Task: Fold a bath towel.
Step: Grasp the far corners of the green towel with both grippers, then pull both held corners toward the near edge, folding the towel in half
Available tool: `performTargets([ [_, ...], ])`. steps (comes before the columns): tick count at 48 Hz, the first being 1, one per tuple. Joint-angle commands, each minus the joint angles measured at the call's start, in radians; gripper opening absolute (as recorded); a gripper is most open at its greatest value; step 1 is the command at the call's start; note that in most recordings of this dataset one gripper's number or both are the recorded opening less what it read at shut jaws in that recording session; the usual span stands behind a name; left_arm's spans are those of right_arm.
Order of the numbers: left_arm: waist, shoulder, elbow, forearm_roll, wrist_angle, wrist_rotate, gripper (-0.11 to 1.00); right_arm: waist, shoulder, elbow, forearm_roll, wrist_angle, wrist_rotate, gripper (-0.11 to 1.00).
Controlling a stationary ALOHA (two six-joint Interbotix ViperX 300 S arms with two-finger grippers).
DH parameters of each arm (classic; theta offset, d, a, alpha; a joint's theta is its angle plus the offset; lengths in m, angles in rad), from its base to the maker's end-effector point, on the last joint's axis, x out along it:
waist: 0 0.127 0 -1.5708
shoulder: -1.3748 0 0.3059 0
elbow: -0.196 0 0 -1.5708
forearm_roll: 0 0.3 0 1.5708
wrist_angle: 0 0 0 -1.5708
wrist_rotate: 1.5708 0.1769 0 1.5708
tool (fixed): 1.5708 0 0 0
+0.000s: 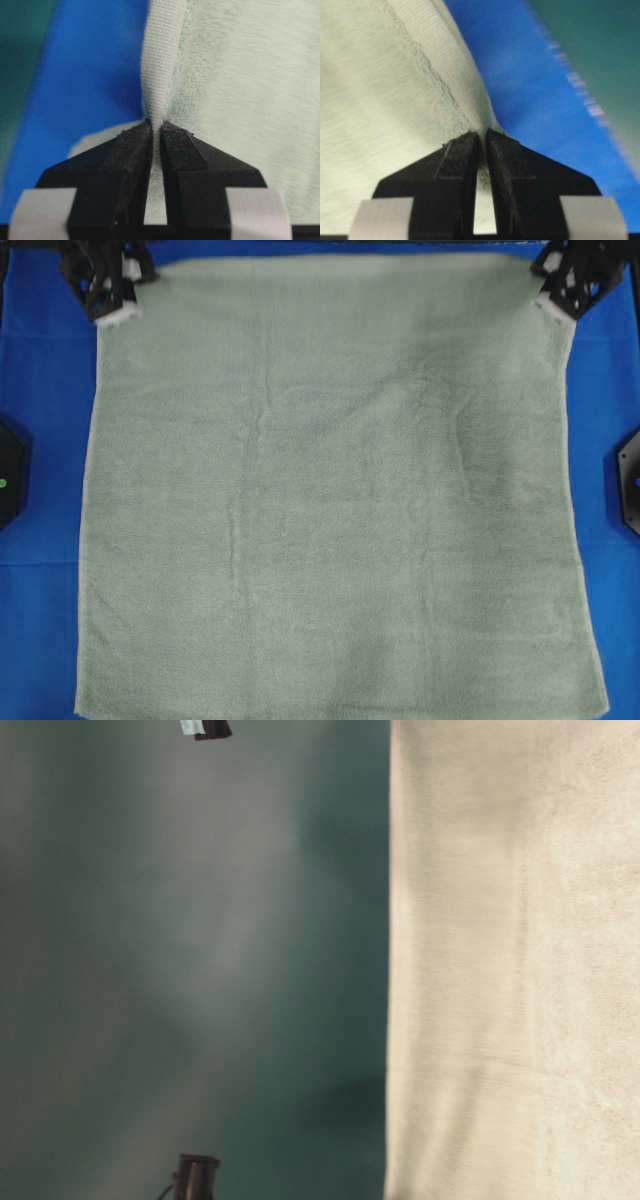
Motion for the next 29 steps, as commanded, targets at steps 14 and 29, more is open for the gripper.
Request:
performTargets([
  [14, -0.540, -0.179, 0.173, -0.018, 0.120, -0.416, 0.05, 0.522, -0.258, 0.155, 0.120, 0.160, 0.321, 0.10],
  [29, -1.114, -0.137, 0.169, -0.006, -0.005, -1.072, 0.05, 1.111, -0.301, 0.176, 0.138, 0.121, 0.836, 0.10],
])
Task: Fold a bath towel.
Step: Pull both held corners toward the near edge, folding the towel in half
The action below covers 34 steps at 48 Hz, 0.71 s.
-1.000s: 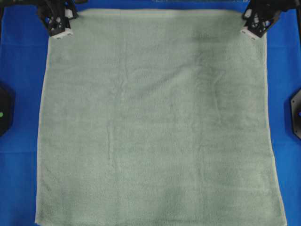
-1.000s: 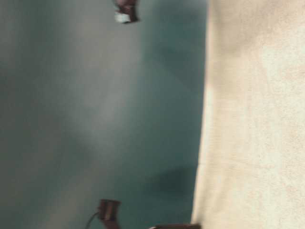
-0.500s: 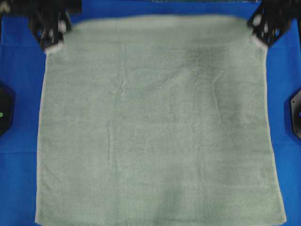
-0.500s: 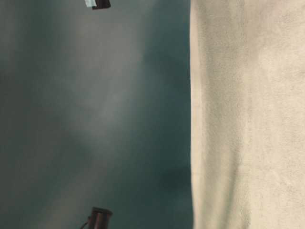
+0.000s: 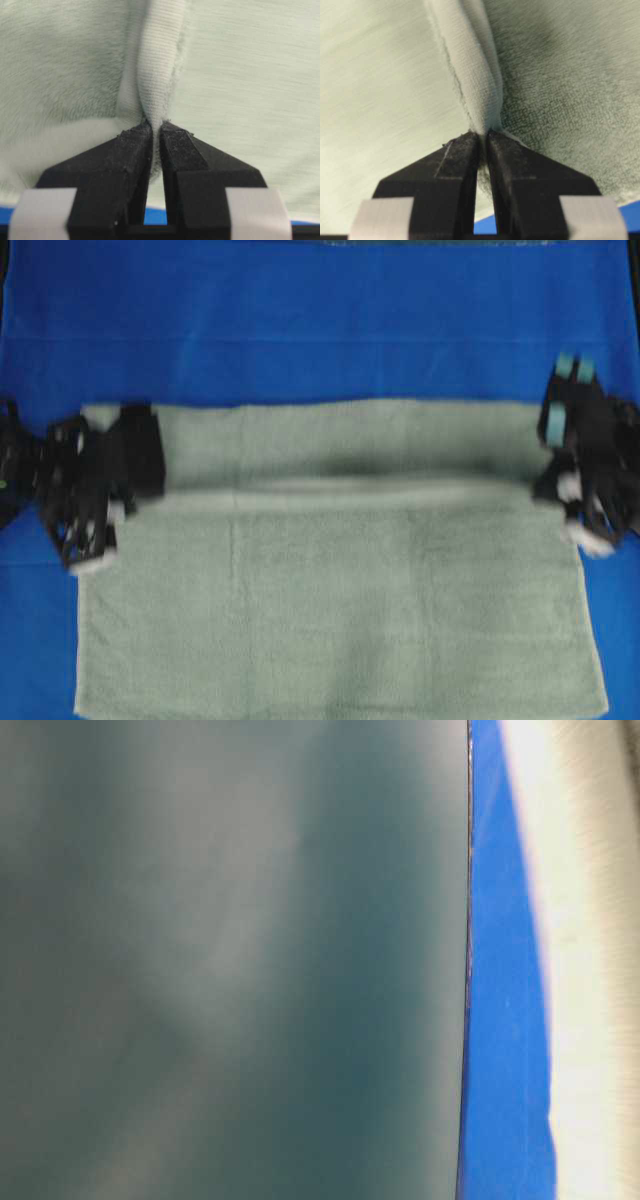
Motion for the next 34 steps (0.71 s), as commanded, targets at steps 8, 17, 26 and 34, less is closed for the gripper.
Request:
performTargets([
  [8, -0.334, 0.126, -0.121, 0.002, -0.107, -0.253, 0.05, 0.371, 0.123, -0.046, -0.012, -0.149, 0.299, 0.10],
  [17, -0.482, 0.272, -0.264, 0.002, -0.101, -0.318, 0.05, 0.566, 0.299, -0.143, -0.035, -0.276, 0.423, 0.10],
  [26, -0.522, 0.379, -0.345, 0.002, -0.097, -0.324, 0.05, 0.637, 0.466, -0.265, -0.034, -0.225, 0.485, 0.10],
  [34, -0.477, 0.434, -0.324, 0.008, -0.057, -0.325, 0.05, 0.621, 0.568, -0.299, -0.049, -0.161, 0.526, 0.10],
])
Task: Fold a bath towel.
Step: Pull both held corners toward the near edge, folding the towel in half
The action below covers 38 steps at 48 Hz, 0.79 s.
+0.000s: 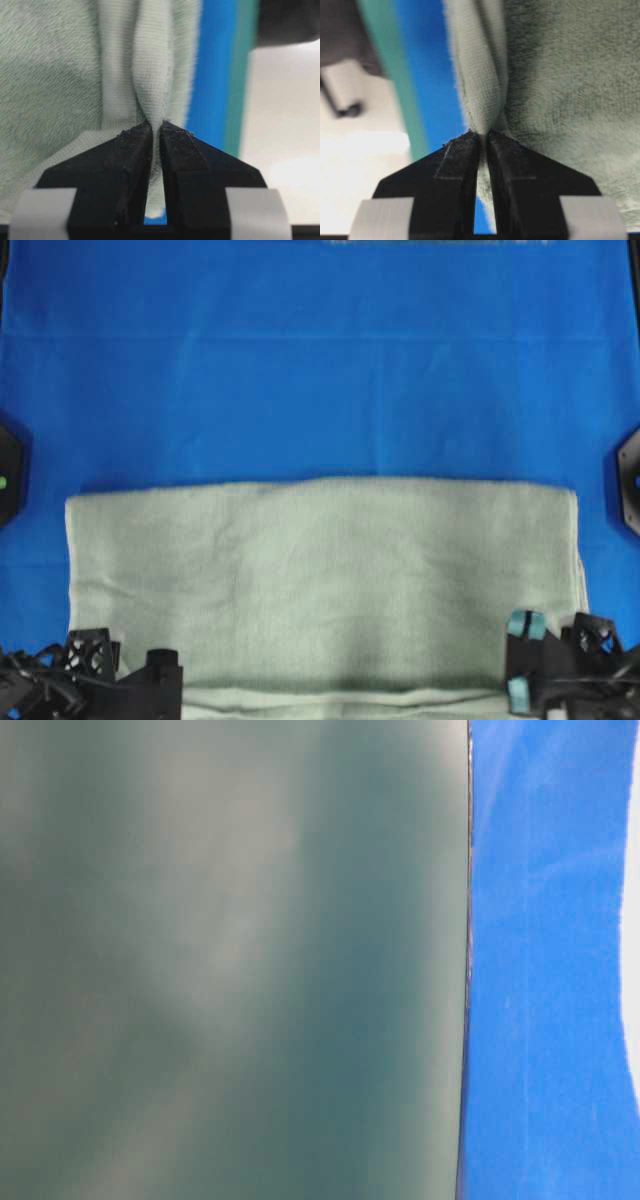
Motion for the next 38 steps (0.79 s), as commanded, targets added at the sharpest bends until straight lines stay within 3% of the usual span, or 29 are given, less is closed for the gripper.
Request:
performTargets([
  [1, 0.028, 0.009, 0.003, 0.008, 0.011, 0.000, 0.05, -0.008, 0.031, -0.029, -0.011, 0.014, 0.015, 0.10],
  [9, 0.041, 0.026, 0.008, 0.008, -0.026, 0.000, 0.05, -0.003, 0.040, -0.032, -0.018, -0.018, 0.040, 0.10],
  [20, -0.015, 0.026, -0.002, 0.002, -0.103, -0.009, 0.08, 0.015, 0.040, -0.035, -0.018, -0.028, 0.046, 0.12],
  [23, -0.028, 0.026, -0.017, 0.002, -0.127, -0.026, 0.20, 0.035, 0.040, -0.040, -0.017, -0.031, 0.046, 0.28],
  [29, -0.032, 0.009, -0.066, 0.003, -0.135, -0.043, 0.58, 0.067, 0.028, -0.064, -0.015, -0.032, 0.048, 0.62],
  [33, -0.026, -0.009, -0.095, 0.008, -0.121, -0.025, 0.76, 0.071, -0.003, -0.086, -0.021, -0.008, 0.049, 0.61],
  [38, 0.006, -0.054, -0.109, 0.009, -0.055, 0.002, 0.72, 0.054, -0.058, -0.091, -0.049, 0.069, 0.051, 0.58],
])
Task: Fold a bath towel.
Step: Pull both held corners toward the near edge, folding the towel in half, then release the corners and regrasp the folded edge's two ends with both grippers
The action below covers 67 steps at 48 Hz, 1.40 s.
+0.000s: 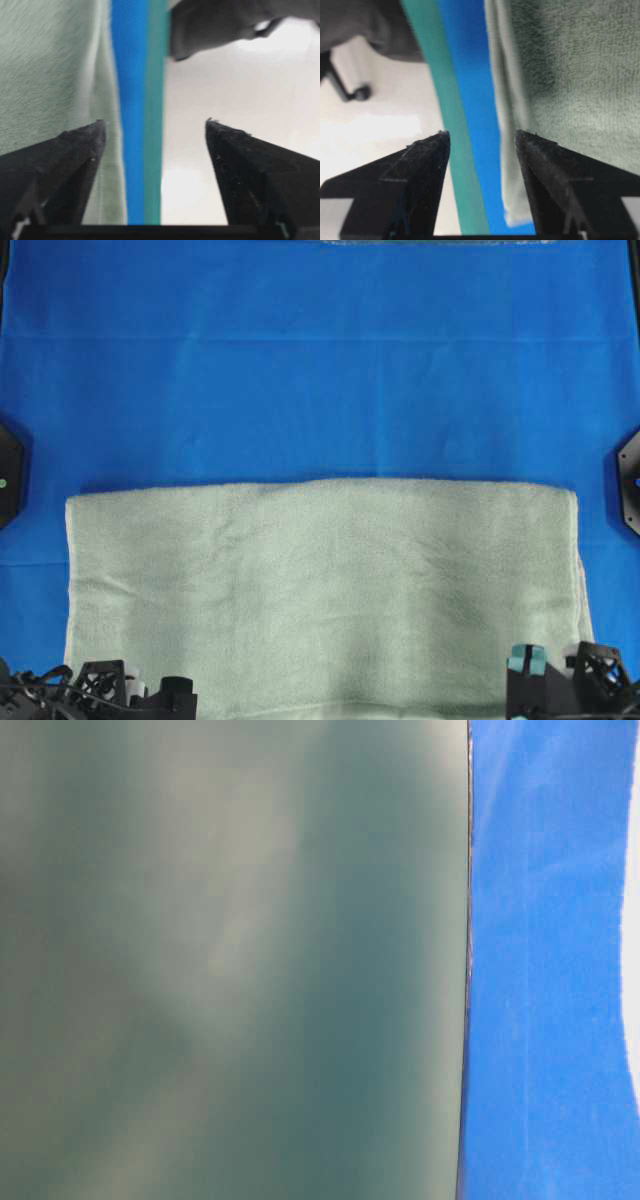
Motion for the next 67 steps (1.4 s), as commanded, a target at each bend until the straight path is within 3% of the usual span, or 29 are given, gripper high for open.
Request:
performTargets([
  [1, 0.032, -0.063, -0.028, 0.006, 0.051, 0.020, 0.71, -0.018, -0.066, -0.020, -0.029, 0.063, 0.003, 0.58],
  [8, 0.109, -0.155, -0.008, 0.012, 0.186, 0.109, 0.69, -0.097, -0.155, 0.002, -0.138, 0.236, 0.005, 0.58],
  [14, 0.202, -0.224, 0.052, 0.035, 0.250, 0.178, 0.69, -0.216, -0.219, 0.075, -0.242, 0.350, 0.003, 0.58],
  [22, 0.374, -0.319, 0.186, 0.067, 0.268, 0.213, 0.69, -0.396, -0.285, 0.199, -0.298, 0.351, -0.023, 0.58],
  [32, 0.532, -0.411, 0.299, 0.121, 0.268, 0.219, 0.69, -0.537, -0.336, 0.313, -0.298, 0.291, -0.124, 0.58],
  [40, 0.607, -0.419, 0.377, 0.207, 0.253, 0.222, 0.70, -0.623, -0.318, 0.373, -0.299, 0.178, -0.164, 0.58],
  [56, 0.634, -0.270, 0.540, 0.212, -0.002, 0.222, 0.73, -0.704, -0.201, 0.451, -0.308, -0.002, -0.167, 0.58],
  [67, 0.640, -0.202, 0.574, 0.207, -0.023, 0.213, 0.70, -0.704, -0.184, 0.440, -0.308, -0.014, -0.169, 0.54],
])
